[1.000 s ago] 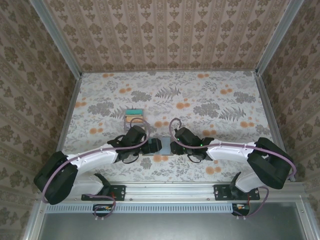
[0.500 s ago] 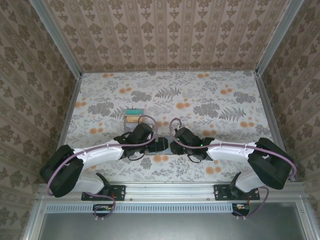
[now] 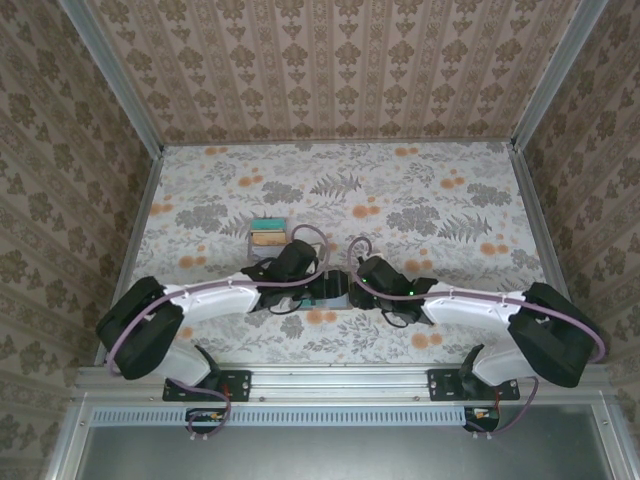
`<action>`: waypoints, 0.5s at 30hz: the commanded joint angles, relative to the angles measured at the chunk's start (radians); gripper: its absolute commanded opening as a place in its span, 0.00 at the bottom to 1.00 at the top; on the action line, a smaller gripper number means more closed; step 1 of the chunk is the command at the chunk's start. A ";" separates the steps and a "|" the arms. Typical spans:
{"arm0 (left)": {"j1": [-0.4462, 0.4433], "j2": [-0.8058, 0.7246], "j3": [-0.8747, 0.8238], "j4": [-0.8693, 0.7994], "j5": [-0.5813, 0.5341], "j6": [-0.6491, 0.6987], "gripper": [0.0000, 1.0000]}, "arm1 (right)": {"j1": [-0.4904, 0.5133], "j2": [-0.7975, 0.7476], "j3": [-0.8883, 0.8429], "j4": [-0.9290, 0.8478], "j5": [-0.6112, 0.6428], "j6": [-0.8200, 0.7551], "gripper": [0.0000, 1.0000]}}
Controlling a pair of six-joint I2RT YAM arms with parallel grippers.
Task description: Take the credit cards out of the card holder
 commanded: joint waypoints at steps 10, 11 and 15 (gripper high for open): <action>0.030 -0.008 -0.008 -0.004 -0.013 -0.013 0.74 | -0.007 -0.065 -0.029 0.019 -0.024 0.017 0.41; 0.047 -0.034 -0.029 -0.016 -0.019 -0.011 0.71 | -0.006 -0.055 -0.022 0.030 -0.035 0.021 0.40; 0.125 -0.138 -0.104 -0.059 -0.022 0.003 0.58 | -0.007 0.001 0.015 0.083 -0.100 0.042 0.37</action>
